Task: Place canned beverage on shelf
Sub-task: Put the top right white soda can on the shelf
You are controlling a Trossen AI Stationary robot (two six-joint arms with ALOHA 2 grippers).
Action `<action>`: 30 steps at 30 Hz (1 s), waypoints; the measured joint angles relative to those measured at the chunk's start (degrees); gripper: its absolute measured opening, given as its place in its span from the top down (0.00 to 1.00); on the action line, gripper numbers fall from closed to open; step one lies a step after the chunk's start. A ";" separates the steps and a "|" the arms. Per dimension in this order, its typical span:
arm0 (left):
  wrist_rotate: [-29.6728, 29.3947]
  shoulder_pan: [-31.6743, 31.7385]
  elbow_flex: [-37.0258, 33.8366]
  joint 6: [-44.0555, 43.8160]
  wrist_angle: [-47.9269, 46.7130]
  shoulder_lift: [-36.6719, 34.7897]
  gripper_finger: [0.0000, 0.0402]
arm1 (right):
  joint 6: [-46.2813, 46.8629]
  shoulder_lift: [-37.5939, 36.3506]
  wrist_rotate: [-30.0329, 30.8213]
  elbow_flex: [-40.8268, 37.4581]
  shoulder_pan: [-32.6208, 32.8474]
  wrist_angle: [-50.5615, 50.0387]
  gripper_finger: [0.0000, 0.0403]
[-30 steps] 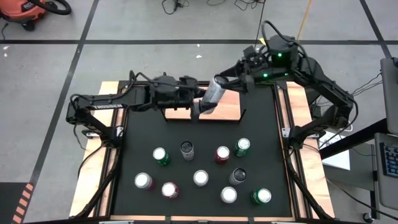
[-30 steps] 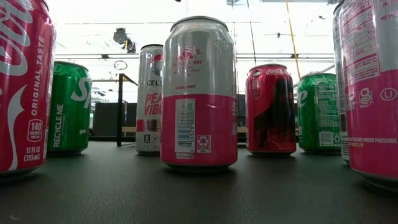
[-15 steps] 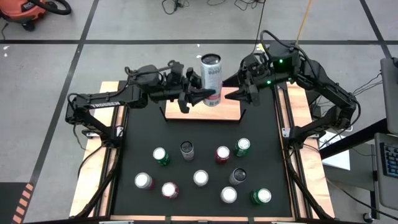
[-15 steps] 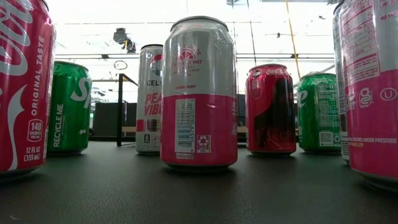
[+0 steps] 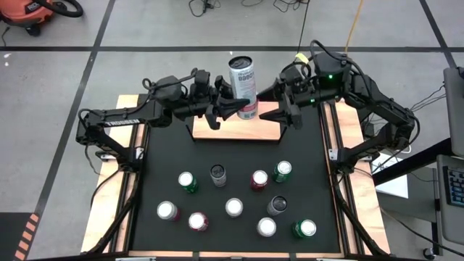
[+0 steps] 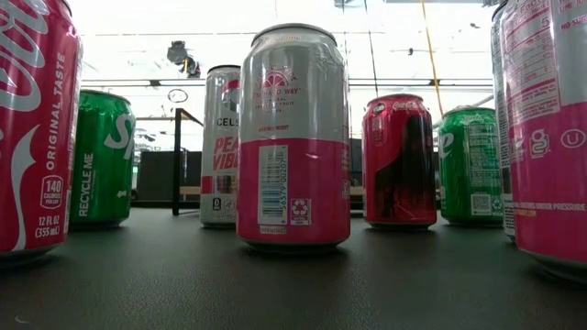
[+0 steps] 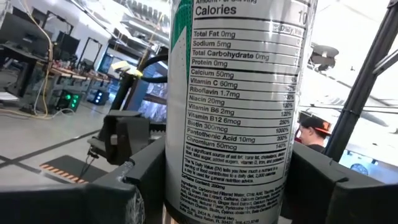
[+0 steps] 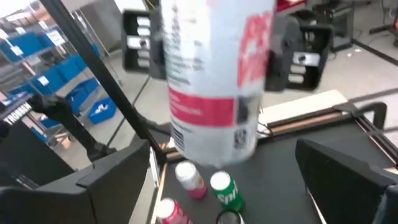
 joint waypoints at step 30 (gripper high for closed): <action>-16.62 -5.05 -0.11 1.82 2.58 3.13 0.40 | 1.24 5.06 1.38 -0.02 0.72 4.65 0.36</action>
